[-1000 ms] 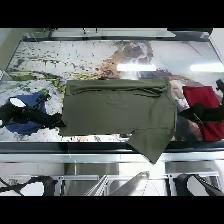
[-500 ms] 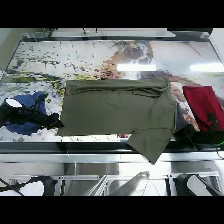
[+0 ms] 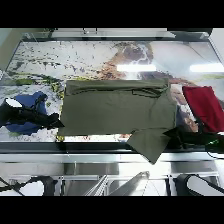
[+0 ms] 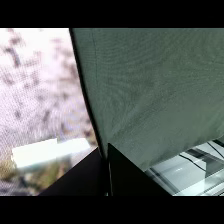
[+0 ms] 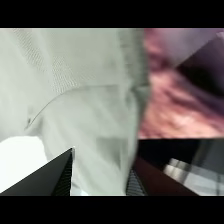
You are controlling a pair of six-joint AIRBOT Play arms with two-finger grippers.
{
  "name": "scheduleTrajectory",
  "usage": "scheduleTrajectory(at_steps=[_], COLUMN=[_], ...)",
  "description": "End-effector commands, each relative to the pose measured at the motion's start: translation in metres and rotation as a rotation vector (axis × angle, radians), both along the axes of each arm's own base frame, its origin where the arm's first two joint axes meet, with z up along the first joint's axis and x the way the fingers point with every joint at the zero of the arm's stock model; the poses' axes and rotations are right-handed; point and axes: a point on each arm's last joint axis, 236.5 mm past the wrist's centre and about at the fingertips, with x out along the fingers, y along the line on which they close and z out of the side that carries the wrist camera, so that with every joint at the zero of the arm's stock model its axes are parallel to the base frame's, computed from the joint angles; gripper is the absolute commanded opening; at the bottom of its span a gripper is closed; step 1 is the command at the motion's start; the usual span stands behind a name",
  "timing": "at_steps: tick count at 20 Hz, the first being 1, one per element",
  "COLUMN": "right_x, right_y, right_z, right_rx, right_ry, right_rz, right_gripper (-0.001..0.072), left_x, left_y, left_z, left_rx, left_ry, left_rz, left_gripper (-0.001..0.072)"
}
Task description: Fold the shirts.
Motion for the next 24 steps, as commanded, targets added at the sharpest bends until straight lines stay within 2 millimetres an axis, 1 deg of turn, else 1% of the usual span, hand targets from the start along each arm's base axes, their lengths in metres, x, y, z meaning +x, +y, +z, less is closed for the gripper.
scheduleTrajectory(at_steps=[1,3,5,6,7,8,9,10,12,14,16,18,20,22,24], right_x=[-0.008,-0.011,-0.013,-0.014,-0.016,-0.017,-0.013,-0.004,0.019,0.046,0.082,0.121,0.152,0.178,0.210], right_y=[0.018,0.031,0.038,0.040,0.043,0.045,0.048,0.049,0.047,0.039,0.027,0.016,0.009,0.014,0.014], right_z=[-0.010,-0.006,0.001,0.004,0.008,0.013,0.020,0.028,0.048,0.073,0.104,0.134,0.142,0.141,0.136], right_rx=[0.000,0.023,0.061,0.076,0.094,0.117,0.146,0.171,0.205,0.211,0.201,0.161,0.110,0.098,0.092], right_ry=[0.002,0.002,0.002,0.004,0.004,0.004,0.001,-0.014,-0.083,-0.164,-0.262,-0.378,-0.407,-0.424,-0.443], right_rz=[0.098,0.144,0.153,0.160,0.170,0.183,0.171,0.149,0.132,0.139,0.112,0.089,0.071,0.086,0.081], right_gripper=[0.0427,0.0240,0.0237,0.0220,0.0181,0.0025,0.0014,0.0013,0.0013,0.0013,0.0013,0.0013,0.0013,0.0013,0.0013], left_x=[0.000,0.000,-0.002,-0.002,-0.003,-0.004,-0.004,-0.003,0.004,0.017,0.033,0.050,0.067,0.085,0.106], left_y=[0.000,0.000,-0.001,-0.001,-0.001,-0.002,-0.002,-0.002,-0.003,-0.001,0.003,0.006,0.000,-0.010,-0.012], left_z=[0.000,0.000,0.001,0.001,0.001,0.002,0.002,0.005,0.021,0.042,0.060,0.072,0.078,0.078,0.074], left_rx=[-0.001,-0.001,-0.004,-0.006,-0.008,-0.010,-0.012,-0.015,-0.030,-0.038,-0.028,-0.023,-0.070,-0.130,-0.142], left_ry=[0.000,0.000,0.005,0.008,0.010,0.013,0.015,0.014,0.007,-0.020,-0.060,-0.104,-0.120,-0.113,-0.111], left_rz=[0.000,0.001,-0.003,-0.005,-0.006,-0.007,-0.009,-0.014,-0.035,-0.066,-0.067,-0.058,-0.039,-0.036,-0.031], left_gripper=[0.0026,0.0026,0.0026,0.0026,0.0026,0.0026,0.0025,0.0025,0.0025,0.0025,0.0025,0.0025,0.0025,0.0025,0.0024])
